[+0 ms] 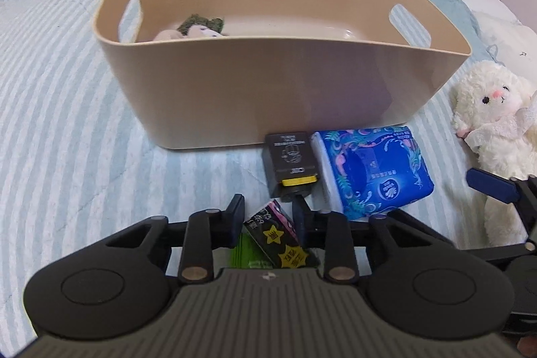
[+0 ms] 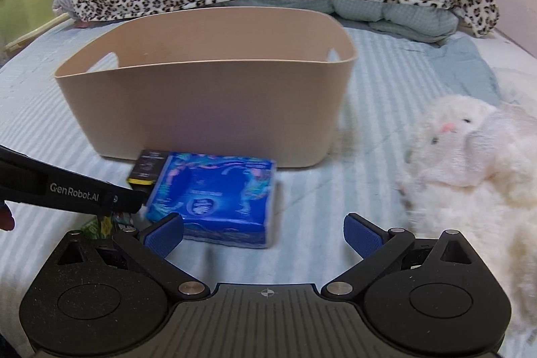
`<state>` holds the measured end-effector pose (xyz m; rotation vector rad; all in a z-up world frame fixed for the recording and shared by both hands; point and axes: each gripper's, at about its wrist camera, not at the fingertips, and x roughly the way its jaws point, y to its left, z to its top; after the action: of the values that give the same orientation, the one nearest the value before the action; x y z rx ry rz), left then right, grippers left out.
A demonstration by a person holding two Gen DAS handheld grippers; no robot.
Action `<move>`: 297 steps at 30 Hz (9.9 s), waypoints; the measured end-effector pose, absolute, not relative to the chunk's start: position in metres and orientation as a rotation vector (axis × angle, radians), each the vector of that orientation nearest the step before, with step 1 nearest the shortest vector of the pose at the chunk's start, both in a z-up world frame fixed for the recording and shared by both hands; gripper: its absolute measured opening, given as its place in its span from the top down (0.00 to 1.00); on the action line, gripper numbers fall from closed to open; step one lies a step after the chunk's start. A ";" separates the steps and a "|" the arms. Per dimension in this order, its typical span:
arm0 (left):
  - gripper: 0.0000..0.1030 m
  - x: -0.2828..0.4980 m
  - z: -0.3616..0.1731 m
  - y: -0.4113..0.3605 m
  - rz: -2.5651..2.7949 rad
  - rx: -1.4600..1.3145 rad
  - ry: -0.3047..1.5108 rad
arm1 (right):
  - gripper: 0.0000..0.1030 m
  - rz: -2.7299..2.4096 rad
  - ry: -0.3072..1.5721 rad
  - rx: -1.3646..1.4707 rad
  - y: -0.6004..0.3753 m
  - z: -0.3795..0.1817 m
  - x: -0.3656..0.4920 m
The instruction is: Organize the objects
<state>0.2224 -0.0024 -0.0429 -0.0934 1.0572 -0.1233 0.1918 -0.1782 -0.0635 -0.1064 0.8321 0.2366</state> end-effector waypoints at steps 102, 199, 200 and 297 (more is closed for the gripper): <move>0.23 0.192 0.023 0.026 -0.063 0.112 0.858 | 0.00 0.160 0.703 -0.133 -0.181 0.022 0.193; 0.80 0.221 0.083 0.022 -0.129 0.045 0.573 | 0.72 0.233 0.544 0.041 -0.177 0.061 0.222; 0.80 0.229 0.082 0.019 -0.123 0.051 0.574 | 0.72 0.230 0.543 0.041 -0.177 0.062 0.228; 0.25 0.042 0.063 -0.008 -0.048 0.065 0.667 | 0.10 0.172 0.686 0.026 -0.204 0.038 0.068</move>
<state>0.0416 -0.0077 0.0630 0.0652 0.6671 -0.0481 0.0680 -0.2039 0.0376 0.0263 0.6864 0.1718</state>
